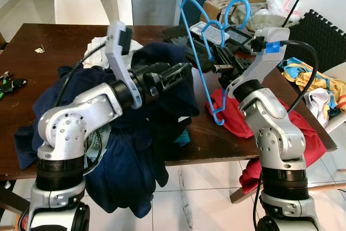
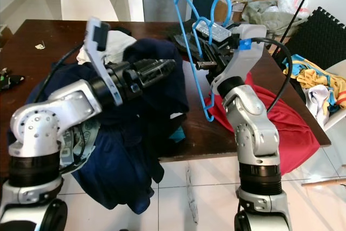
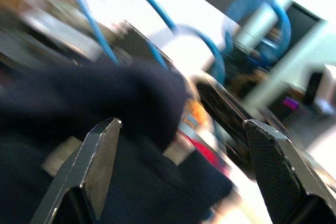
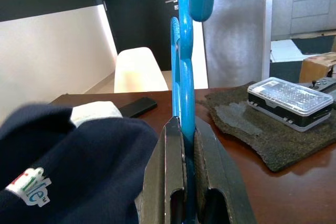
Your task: Hang hanger
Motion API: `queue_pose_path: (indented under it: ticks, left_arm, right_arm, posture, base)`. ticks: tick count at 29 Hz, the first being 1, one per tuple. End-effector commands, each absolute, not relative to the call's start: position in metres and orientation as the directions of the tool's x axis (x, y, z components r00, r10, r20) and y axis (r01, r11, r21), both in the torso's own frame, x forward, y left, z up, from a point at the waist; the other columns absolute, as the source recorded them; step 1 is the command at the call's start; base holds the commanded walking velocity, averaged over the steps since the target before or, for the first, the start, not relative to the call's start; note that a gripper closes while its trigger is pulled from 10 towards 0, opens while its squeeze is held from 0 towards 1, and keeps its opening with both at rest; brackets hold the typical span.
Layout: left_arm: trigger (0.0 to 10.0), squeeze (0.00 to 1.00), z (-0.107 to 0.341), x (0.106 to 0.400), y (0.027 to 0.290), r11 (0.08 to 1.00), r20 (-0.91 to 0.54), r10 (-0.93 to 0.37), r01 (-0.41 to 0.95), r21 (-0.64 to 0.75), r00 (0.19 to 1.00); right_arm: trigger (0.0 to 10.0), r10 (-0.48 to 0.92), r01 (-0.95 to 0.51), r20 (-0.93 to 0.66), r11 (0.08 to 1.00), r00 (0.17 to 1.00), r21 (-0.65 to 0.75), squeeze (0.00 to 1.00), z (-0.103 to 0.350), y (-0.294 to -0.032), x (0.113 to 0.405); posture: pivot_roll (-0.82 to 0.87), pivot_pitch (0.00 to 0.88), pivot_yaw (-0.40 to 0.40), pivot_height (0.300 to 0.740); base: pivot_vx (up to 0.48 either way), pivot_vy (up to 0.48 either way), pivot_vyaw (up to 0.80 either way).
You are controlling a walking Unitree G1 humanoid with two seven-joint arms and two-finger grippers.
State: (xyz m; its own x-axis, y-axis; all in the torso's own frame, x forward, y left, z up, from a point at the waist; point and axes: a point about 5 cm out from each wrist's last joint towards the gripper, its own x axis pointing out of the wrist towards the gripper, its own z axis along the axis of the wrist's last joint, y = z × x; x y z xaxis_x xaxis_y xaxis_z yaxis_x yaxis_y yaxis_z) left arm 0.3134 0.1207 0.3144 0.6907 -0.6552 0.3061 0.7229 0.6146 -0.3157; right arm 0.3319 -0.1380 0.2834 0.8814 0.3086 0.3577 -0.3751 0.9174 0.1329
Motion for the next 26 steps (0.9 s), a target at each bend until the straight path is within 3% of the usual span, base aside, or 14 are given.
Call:
queue_pose_path:
  ticks: [1,7,14,15,17,20,21,24,25,26]
  left_arm:
    - [10.0,0.00,0.324,0.316,0.127,0.679,0.337,-0.604,0.688,-0.257,0.722]
    - [10.0,0.00,0.321,0.318,0.117,0.807,0.298,-0.564,0.590,0.002,0.770]
    - [10.0,0.00,0.298,0.334,0.118,0.866,0.203,-0.497,0.497,0.056,0.843]
    - [10.0,0.00,0.297,0.338,0.120,0.872,0.224,-0.462,0.485,-0.061,0.858]
    - [10.0,0.00,0.297,0.338,0.120,0.872,0.224,-0.462,0.485,-0.061,0.858]
    - [10.0,0.00,0.298,0.344,0.126,0.794,0.300,-0.361,0.460,-0.398,0.883]
    - [10.0,0.00,0.298,0.344,0.126,0.794,0.300,-0.361,0.460,-0.398,0.883]
    - [10.0,0.00,0.298,0.345,0.135,0.640,0.349,-0.294,0.454,-0.620,0.890]
    - [10.0,0.00,0.298,0.345,0.135,0.640,0.349,-0.294,0.454,-0.620,0.890]
    - [10.0,0.00,0.299,0.345,0.137,0.582,0.361,-0.277,0.455,-0.674,0.890]
  right_arm:
    - [10.0,0.300,-0.371,0.368,0.918,0.880,0.140,0.00,0.284,-0.140,0.330]
    - [10.0,0.300,-0.371,0.366,0.918,0.881,0.138,0.00,0.284,-0.140,0.329]
    - [10.0,0.302,-0.372,0.368,0.918,0.879,0.135,0.00,0.285,-0.140,0.329]
    - [10.0,0.303,-0.373,0.369,0.918,0.879,0.135,0.00,0.285,-0.140,0.329]
    - [10.0,0.303,-0.373,0.369,0.918,0.879,0.135,0.00,0.285,-0.140,0.329]
    - [10.0,0.304,-0.374,0.370,0.918,0.878,0.134,0.00,0.286,-0.140,0.329]
    - [10.0,0.304,-0.374,0.370,0.918,0.878,0.134,0.00,0.286,-0.140,0.329]
    - [10.0,0.306,-0.376,0.370,0.917,0.877,0.133,0.00,0.286,-0.139,0.328]
    - [10.0,0.306,-0.376,0.370,0.917,0.877,0.133,0.00,0.286,-0.139,0.328]
    - [10.0,0.308,-0.378,0.370,0.916,0.877,0.133,0.00,0.286,-0.138,0.329]
  posture:
    - [0.09,0.181,-0.042,0.740]
    - [0.08,0.181,-0.047,0.740]
    - [0.08,0.180,-0.047,0.740]
    - [0.07,0.177,-0.044,0.740]
    - [0.07,0.177,-0.044,0.740]
    - [0.07,0.177,-0.042,0.740]
    - [0.07,0.177,-0.042,0.740]
    - [0.07,0.178,-0.043,0.740]
    - [0.07,0.178,-0.043,0.740]
    - [0.07,0.178,-0.043,0.740]
  base:
    - [0.000,0.000,0.00]
    - [0.000,0.000,0.00]
    - [0.000,0.000,0.00]
    - [0.000,0.000,0.00]
    - [0.000,0.000,0.00]
    - [0.000,0.000,0.00]
    - [0.000,0.000,0.00]
    - [0.000,0.000,0.00]
    - [0.000,0.000,0.00]
    - [0.000,0.000,0.00]
